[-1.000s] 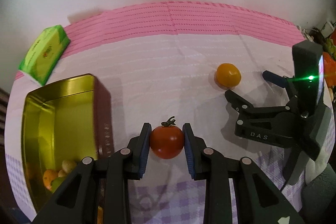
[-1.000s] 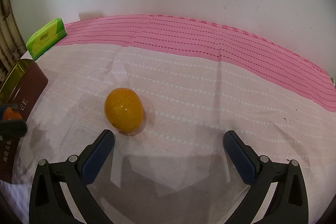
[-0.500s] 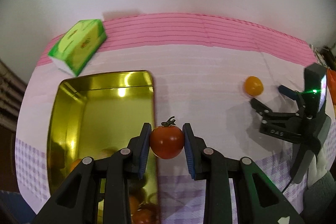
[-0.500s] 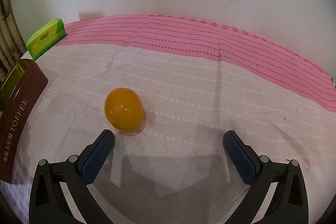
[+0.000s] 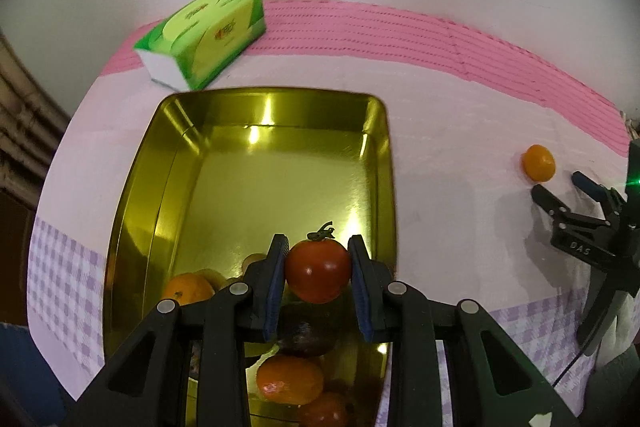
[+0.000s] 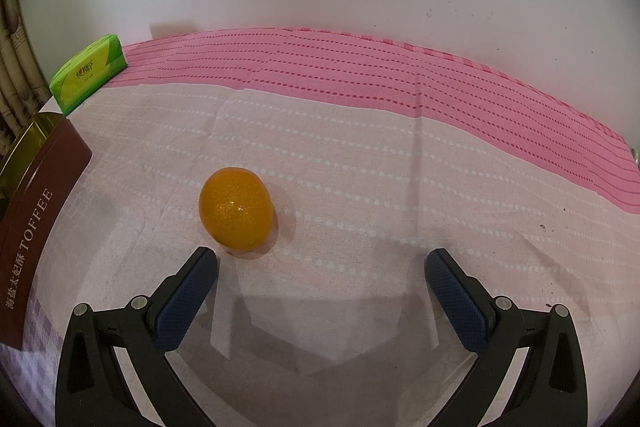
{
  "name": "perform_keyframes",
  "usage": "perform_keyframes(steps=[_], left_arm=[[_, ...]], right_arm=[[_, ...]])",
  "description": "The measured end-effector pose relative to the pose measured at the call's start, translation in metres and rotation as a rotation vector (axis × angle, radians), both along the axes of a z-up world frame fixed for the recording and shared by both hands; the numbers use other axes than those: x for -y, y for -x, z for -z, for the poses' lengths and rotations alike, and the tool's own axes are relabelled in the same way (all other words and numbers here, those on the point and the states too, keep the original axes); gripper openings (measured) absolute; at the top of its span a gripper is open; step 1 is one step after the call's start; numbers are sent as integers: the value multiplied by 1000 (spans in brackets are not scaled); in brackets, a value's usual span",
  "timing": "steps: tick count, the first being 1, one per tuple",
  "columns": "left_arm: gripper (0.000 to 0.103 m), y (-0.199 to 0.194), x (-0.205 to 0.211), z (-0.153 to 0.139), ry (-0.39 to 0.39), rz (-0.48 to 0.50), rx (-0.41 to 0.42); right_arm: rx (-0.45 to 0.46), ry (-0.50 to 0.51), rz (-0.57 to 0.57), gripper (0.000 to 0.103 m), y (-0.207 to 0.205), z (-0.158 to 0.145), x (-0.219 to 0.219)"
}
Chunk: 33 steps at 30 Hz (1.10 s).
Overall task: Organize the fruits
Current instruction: 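Carry the red cherry tomato over the gold tin with the left tool, then open the left tool into the tin while the right tool grasps the yellow-orange fruit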
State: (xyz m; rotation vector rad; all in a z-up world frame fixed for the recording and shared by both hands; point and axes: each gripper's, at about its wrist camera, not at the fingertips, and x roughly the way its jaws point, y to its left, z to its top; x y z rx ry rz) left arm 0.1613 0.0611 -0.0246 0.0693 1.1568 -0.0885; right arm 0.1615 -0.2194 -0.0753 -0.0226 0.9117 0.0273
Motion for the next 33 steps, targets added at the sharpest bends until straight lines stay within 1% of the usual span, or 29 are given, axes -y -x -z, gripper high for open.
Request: perform_keyframes(steps=[7,11,24,30,33], left_arm=[[27,-2,-13,10,4,-28,-17],[27,-1,-17,10,13,-32,-10],[27,1,-14,12,-33,-3,16],[27,1,-12,13,-46,0,23],[28,1,-11,14,-55,1,28]], right_arm=[[0,0,0,103,0,0,0],[0,0,1,103,0,0,0],[-1,-3,2,103,0,0,0],[-15,1,-65,103,4,0,-3],[-30,2,-63,103,6,-1,-10]])
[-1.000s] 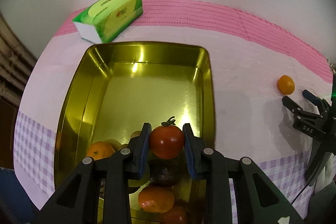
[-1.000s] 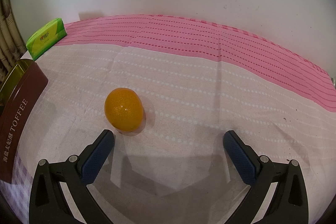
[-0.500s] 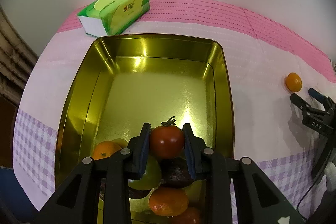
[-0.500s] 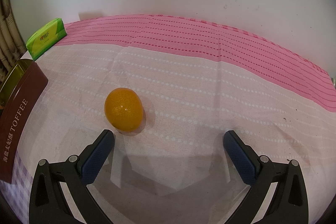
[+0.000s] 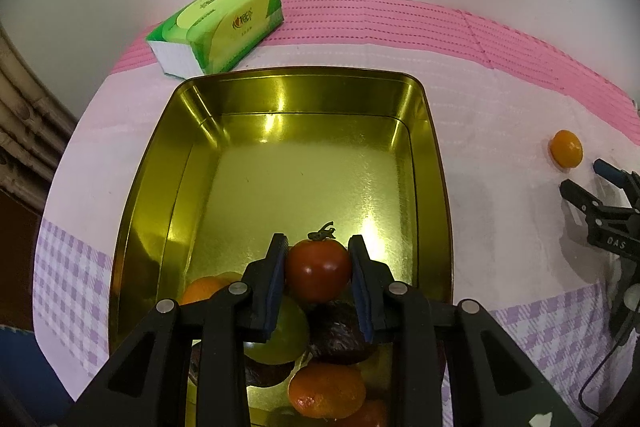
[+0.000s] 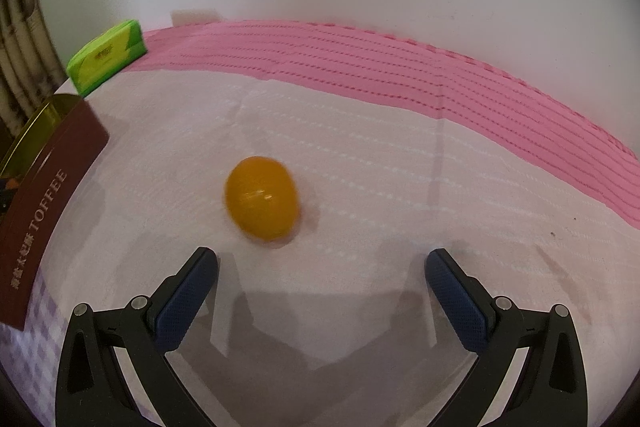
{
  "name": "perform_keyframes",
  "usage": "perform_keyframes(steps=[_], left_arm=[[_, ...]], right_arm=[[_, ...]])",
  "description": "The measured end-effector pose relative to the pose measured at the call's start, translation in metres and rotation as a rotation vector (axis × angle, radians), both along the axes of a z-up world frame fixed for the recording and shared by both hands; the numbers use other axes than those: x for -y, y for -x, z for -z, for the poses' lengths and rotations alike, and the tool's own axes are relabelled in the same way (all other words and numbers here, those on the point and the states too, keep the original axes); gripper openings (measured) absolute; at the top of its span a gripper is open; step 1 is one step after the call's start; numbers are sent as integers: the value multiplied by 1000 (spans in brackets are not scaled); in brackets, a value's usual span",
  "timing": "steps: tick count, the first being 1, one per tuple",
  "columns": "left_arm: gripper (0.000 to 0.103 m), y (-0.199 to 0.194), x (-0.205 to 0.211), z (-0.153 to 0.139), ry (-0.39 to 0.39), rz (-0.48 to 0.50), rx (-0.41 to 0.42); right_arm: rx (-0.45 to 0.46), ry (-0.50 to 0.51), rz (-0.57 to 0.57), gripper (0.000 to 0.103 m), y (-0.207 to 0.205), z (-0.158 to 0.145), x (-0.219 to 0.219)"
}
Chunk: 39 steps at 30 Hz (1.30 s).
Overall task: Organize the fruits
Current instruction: 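Open the left tool into the tin while the right tool grasps the yellow-orange fruit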
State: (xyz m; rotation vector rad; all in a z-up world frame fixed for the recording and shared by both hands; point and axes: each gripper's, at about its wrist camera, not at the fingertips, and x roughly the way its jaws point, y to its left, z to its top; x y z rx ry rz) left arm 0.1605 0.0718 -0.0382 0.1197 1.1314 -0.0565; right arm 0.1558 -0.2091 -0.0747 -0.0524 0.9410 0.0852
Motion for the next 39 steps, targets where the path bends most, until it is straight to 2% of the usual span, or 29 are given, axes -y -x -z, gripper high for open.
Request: perform_keyframes(steps=[7,9,11,13,15,16,17,34,36,39], left_arm=[[30,-1,1,1,-2,7,-1],[30,-1,2,0,-1,12,-1],[30,-1,2,0,-4,14,0],[30,0,3,0,-8,16,0],[30,0,4,0,-10,18,-2],[30,1,4,0,-10,18,-2],[30,1,4,0,-10,20,-3],[40,14,8,-6,22,32,-18],[48,18,7,-11,27,36,-10],[54,26,5,-18,29,39,12]], right_arm=[[-8,2,34,102,-10,1,-15],[9,2,38,93,-13,-1,-18],[23,1,37,72,-16,-5,-20],[27,1,31,60,-19,-7,-22],[28,1,17,52,-21,-8,-23],[29,1,11,41,-22,-9,-25],[29,4,2,36,-22,-9,-27],[10,3,-27,36,2,-13,-42],[10,-5,-28,36,6,-15,-43],[11,-18,-31,36,13,-18,-47]])
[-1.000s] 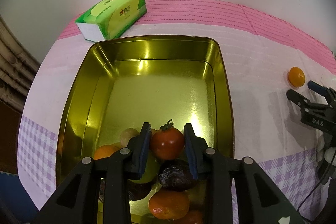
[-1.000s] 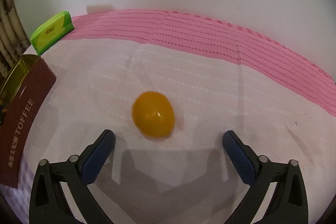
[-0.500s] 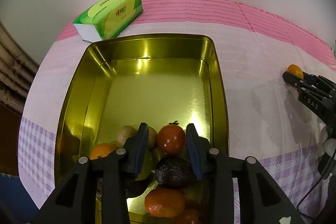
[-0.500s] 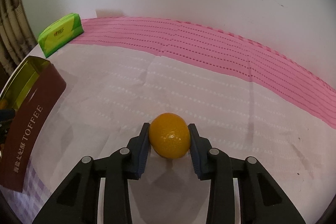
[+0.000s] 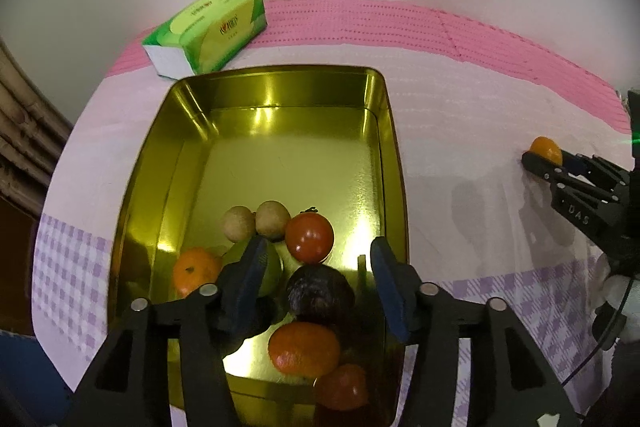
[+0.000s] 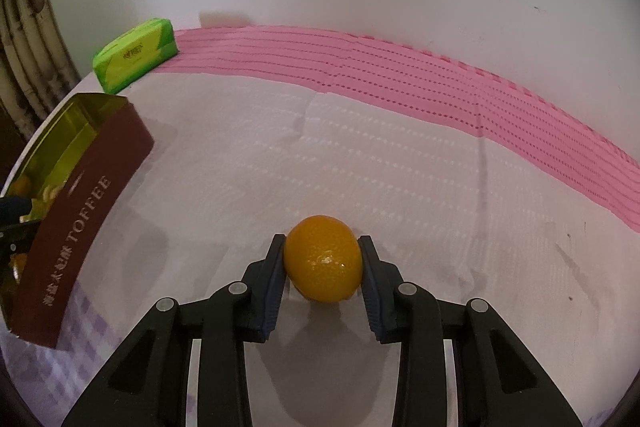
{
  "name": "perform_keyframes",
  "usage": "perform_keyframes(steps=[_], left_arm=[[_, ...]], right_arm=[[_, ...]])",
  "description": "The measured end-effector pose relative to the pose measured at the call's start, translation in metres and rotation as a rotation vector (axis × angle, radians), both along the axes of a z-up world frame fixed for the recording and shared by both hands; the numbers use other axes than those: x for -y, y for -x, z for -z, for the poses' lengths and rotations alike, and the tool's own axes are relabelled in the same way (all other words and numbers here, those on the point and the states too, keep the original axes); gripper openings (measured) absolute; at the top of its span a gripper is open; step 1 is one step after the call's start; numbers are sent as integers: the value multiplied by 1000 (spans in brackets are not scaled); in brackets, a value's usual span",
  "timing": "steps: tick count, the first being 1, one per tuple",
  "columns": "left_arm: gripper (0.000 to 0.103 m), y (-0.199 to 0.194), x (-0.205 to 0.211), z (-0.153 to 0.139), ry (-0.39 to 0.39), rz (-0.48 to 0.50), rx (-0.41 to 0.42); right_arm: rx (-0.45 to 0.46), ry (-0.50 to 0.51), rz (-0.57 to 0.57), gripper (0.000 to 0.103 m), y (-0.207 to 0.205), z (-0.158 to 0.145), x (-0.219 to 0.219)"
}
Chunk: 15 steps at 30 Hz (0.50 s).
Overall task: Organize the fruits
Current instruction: 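Open the left tool into the tin while the right tool grasps the yellow-orange fruit, then carry the yellow-orange fruit into the gold tin and open the right tool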
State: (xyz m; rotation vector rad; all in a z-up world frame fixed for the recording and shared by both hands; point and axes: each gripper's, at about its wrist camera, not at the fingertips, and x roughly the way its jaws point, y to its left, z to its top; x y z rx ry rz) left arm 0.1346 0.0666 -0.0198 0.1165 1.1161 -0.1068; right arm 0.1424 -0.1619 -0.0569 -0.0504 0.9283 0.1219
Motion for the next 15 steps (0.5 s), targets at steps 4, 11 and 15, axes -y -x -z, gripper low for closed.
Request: perform_keyframes(steps=[4,11,15], left_arm=[[60,10,-6,-10,8,-9,30],[76,29,-26,-29,8,-40,82],[77,41,-43,-40,-13,-72,123]], right_arm=[[4,-13,-26,36,12,-7,-8],[25,-53,-86,36,28,-26,-37],[40,-72,-136,36,33,-38,-58]])
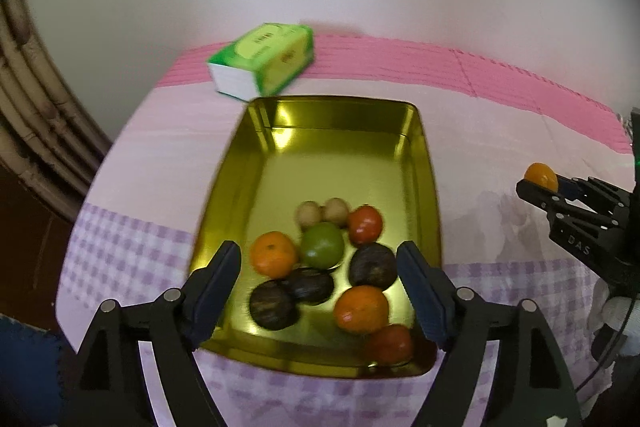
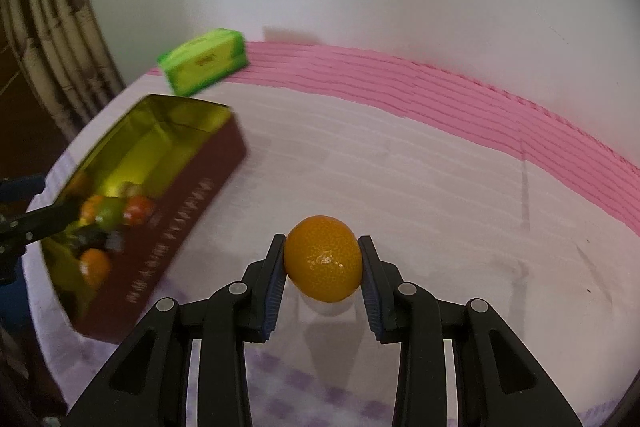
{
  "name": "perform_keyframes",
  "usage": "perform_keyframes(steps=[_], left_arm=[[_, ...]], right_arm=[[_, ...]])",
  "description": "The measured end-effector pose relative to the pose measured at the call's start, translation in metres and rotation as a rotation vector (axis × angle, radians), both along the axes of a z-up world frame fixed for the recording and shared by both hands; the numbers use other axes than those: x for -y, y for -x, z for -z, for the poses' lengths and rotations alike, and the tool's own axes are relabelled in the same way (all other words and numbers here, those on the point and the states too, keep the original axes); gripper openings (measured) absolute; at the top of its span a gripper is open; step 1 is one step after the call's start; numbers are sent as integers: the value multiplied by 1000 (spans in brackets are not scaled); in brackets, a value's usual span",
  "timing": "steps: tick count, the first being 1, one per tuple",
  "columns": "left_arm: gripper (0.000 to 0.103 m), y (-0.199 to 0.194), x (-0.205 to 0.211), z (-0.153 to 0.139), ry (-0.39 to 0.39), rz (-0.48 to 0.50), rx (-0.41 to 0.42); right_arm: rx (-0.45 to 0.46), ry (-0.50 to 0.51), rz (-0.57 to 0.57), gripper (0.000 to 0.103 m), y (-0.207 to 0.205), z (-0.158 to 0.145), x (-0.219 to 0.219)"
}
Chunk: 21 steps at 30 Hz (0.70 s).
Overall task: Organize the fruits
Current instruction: 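Carry the yellow-orange fruit into the gold tin and open the right tool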
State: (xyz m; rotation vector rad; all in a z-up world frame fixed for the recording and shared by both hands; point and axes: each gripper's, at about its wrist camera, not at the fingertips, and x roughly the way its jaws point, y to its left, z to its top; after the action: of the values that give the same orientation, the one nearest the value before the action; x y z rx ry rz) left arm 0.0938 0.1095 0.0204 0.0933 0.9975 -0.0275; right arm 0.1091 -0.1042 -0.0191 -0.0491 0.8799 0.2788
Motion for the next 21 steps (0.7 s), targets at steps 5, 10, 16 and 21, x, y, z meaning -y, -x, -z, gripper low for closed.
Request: perform_keyframes(steps=[5,10,16,21], left_arm=[[84,9,-25,-8,-6,-51,22],[86,18,-54,-12,-3,-116,34],[87,27,-83,-10,6,-196,17],[92,35,-98,-6,19,-230,-13]], right_arm=[[19,-30,-76,36,6,-17,-33],[31,-45,-157,36,10,-29,-71],[10,-47,-235,36,13,-25,-118],[-15,-27,-266,36,10,-12,-143]])
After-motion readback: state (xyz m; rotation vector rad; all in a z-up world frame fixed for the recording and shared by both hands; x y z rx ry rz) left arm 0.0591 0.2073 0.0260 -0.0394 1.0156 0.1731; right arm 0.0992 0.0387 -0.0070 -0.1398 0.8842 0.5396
